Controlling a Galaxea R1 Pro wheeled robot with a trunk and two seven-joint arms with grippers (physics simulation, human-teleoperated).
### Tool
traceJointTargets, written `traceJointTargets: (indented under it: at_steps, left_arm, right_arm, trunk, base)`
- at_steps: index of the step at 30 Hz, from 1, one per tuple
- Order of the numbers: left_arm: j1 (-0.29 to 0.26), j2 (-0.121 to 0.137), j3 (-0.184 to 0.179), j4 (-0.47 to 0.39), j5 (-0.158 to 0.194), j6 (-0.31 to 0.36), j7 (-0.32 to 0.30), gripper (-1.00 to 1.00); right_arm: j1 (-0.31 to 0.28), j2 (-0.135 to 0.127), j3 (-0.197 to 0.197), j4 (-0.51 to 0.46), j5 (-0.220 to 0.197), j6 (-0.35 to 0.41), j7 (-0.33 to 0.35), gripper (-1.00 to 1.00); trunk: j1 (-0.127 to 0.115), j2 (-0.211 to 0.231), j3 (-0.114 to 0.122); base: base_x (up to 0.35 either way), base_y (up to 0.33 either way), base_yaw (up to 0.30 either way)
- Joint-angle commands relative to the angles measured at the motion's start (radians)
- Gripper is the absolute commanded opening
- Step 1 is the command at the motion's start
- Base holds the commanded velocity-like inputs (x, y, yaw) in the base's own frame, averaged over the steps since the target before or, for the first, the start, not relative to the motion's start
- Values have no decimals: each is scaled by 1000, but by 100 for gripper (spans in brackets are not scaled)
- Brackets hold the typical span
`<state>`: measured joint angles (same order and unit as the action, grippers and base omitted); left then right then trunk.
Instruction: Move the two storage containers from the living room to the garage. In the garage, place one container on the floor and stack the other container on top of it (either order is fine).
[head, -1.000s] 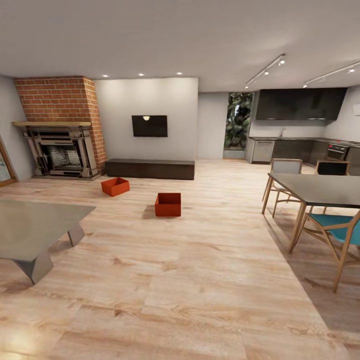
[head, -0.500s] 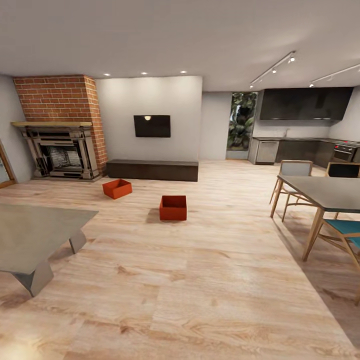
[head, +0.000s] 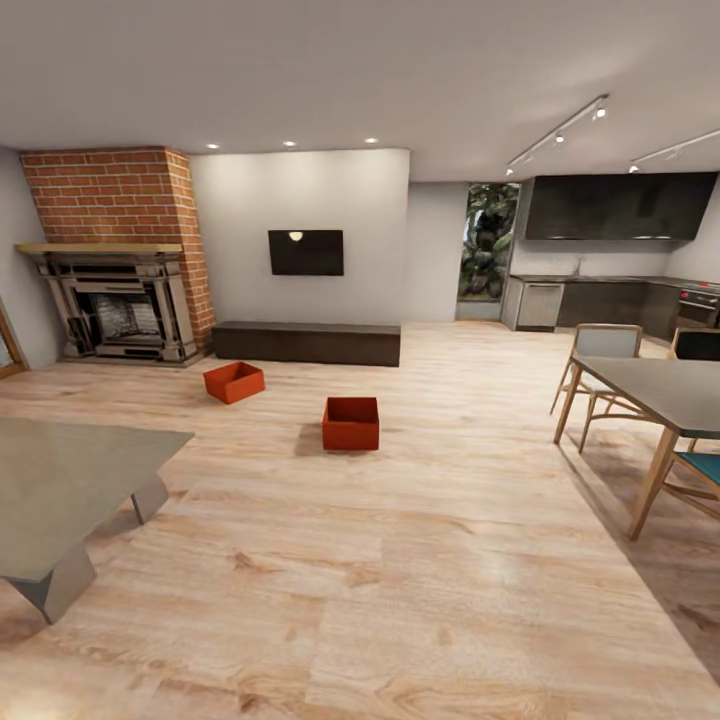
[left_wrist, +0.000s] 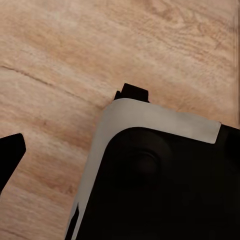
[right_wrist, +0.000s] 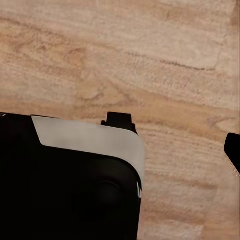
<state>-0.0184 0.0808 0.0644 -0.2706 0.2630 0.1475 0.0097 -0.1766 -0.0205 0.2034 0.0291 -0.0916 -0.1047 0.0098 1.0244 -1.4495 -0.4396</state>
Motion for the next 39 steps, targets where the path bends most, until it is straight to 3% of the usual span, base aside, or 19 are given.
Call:
traceJointTargets:
  at_steps: [1, 39]
  left_arm:
    - [0, 0, 5, -2, 5, 7, 1, 100]
    - [0, 0, 6, 27, 5, 6, 1, 100]
  right_arm:
    - [-1, 0, 8, 3, -10, -6, 1, 100]
    - [-1, -3, 7, 3, -10, -13, 1, 100]
  trunk:
    - [1, -1, -1]
    - [1, -1, -1]
  base:
    - [328, 1, 0]
    - [328, 0, 0]
